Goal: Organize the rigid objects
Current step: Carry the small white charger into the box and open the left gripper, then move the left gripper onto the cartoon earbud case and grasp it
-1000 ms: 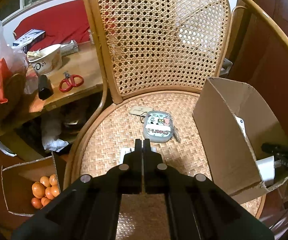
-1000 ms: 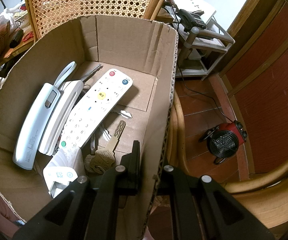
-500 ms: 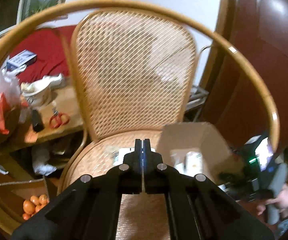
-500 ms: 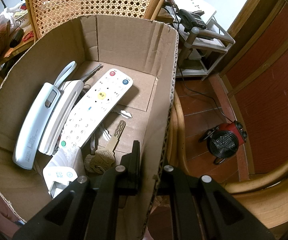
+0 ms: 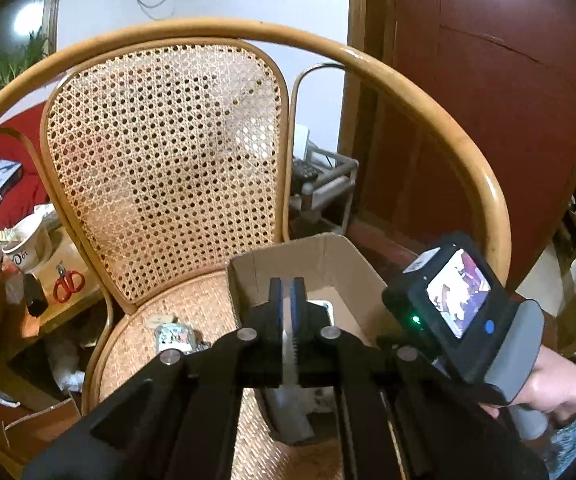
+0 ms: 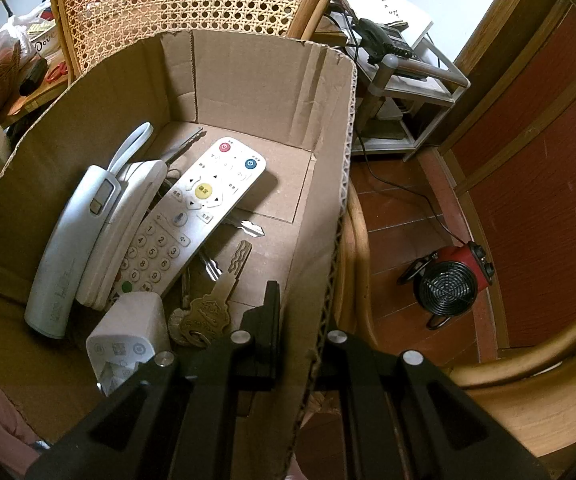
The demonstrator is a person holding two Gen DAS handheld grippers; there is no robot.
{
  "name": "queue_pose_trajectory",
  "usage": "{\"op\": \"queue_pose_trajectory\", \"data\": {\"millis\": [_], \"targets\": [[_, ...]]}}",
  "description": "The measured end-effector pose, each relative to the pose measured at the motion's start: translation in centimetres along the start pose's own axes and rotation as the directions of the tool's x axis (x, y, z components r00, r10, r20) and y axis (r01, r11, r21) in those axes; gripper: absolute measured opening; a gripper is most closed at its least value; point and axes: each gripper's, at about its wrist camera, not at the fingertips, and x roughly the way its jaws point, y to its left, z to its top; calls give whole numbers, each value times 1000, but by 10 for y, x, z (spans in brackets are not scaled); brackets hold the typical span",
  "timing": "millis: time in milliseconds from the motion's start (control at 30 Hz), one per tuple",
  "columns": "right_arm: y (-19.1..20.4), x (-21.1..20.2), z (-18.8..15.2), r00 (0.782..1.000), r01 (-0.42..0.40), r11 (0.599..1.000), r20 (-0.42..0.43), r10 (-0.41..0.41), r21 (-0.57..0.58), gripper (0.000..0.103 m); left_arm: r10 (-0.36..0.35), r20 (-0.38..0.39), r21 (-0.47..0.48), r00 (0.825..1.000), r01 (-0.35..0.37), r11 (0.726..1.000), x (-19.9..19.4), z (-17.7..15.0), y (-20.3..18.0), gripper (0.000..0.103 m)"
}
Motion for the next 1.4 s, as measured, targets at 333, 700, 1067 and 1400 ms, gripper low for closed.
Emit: {"op": "queue_pose_trajectory", "data": {"millis": [333, 700, 1067, 1400], "targets": [[1, -1, 1, 1000, 10, 1000, 2, -10, -10, 9, 258, 27, -76, 966, -255, 964, 13, -17, 59, 100], [1, -2, 2, 1000, 9, 1000, 2, -9, -11, 9, 250, -212, -230, 945, -297, 927, 78, -52, 134, 100], [-3, 2, 5, 1000, 11, 1000, 3, -11, -18, 9, 183, -272, -227, 945, -248, 942, 128, -67, 143, 100], [-5, 4, 6, 1000, 11, 1000, 2, -11, -16, 9, 159, -363, -237, 918, -256, 937, 157, -82, 138, 80]]}}
